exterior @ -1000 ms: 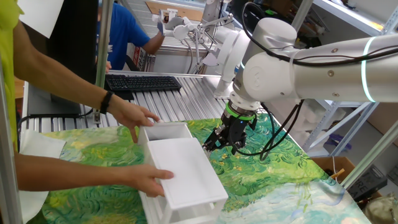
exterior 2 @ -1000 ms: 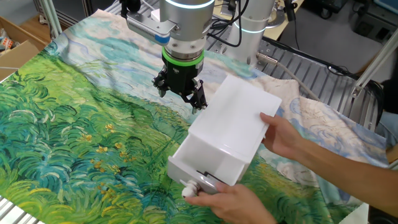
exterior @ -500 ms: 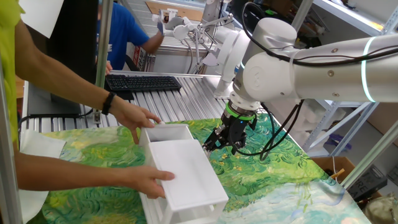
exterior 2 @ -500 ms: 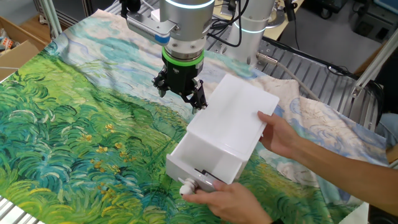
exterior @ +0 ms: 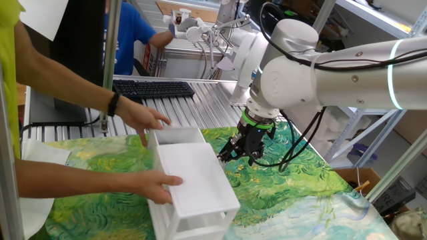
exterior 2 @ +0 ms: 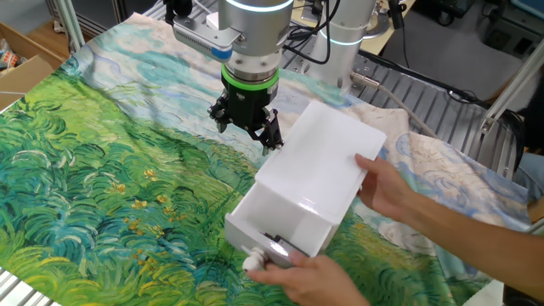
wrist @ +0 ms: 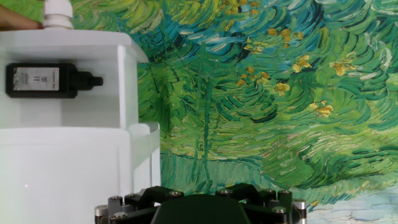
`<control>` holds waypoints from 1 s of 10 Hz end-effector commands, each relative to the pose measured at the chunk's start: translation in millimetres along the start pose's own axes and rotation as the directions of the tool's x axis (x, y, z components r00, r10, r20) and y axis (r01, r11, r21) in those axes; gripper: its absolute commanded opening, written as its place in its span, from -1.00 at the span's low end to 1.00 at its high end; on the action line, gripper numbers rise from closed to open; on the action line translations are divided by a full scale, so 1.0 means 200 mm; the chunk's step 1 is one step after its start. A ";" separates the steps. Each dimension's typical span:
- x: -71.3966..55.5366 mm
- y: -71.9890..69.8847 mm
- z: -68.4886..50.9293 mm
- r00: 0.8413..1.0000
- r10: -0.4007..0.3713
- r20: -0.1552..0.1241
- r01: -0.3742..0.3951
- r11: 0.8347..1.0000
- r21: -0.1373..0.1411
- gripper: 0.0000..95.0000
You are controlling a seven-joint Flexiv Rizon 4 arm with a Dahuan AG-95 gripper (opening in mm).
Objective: Use the gripper to push and close the drawer
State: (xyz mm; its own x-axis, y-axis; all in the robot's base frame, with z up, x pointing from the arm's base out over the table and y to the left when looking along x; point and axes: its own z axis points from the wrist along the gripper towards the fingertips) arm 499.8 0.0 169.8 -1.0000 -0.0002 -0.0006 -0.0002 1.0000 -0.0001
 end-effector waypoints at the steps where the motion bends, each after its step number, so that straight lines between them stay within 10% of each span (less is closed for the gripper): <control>1: 0.00 0.00 0.00 1.000 0.000 -0.001 0.000 1.000 0.000 1.00; 2: 0.00 0.00 0.00 0.942 0.272 -0.197 -0.268 0.962 0.045 -1.00; 10: -0.01 0.00 0.00 0.955 0.255 -0.154 -0.251 0.967 0.047 -1.00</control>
State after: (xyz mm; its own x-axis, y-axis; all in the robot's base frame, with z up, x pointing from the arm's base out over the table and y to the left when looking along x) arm 502.4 -0.3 170.6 -0.9540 0.2563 0.1558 0.2519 0.9666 -0.0478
